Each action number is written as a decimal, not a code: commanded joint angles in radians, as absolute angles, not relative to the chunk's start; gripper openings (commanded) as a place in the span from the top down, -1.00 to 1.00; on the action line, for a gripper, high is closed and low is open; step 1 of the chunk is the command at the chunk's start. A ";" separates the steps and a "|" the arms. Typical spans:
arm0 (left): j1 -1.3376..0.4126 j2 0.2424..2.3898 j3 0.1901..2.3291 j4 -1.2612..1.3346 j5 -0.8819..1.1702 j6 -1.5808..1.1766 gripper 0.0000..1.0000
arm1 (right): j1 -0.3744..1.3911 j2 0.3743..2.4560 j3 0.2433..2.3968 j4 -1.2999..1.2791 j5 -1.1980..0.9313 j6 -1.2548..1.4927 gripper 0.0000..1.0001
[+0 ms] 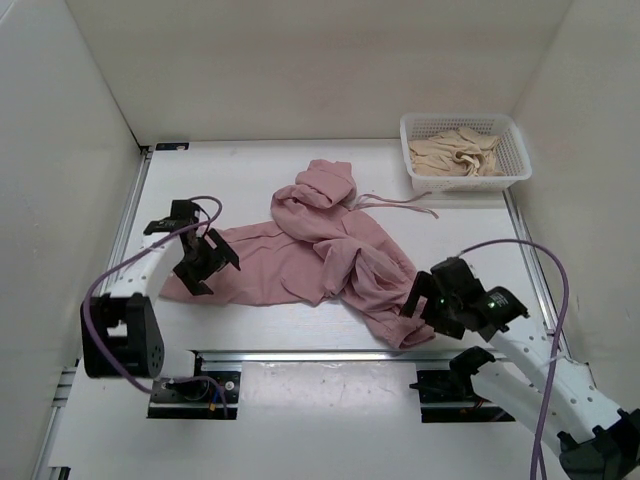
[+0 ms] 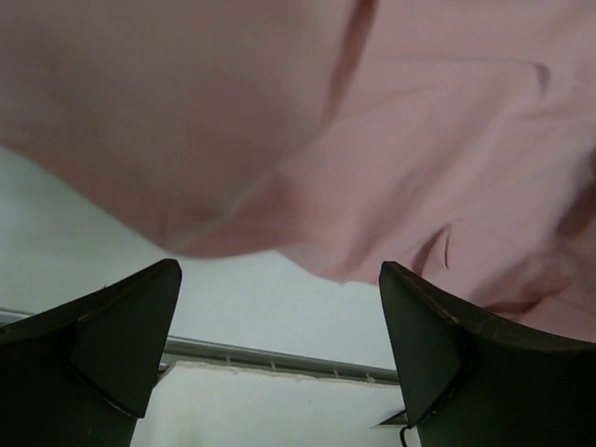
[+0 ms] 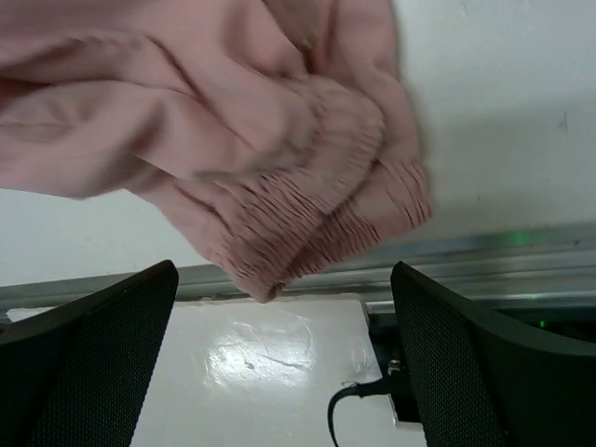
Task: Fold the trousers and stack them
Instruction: Flatten the trousers out
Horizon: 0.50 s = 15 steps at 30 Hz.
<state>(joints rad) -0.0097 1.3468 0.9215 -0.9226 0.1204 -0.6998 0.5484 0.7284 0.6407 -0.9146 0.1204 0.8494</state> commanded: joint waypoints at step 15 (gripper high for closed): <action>-0.025 1.732 1.143 -0.785 0.120 -0.700 0.80 | 0.491 1.224 0.684 -0.500 0.225 0.875 1.00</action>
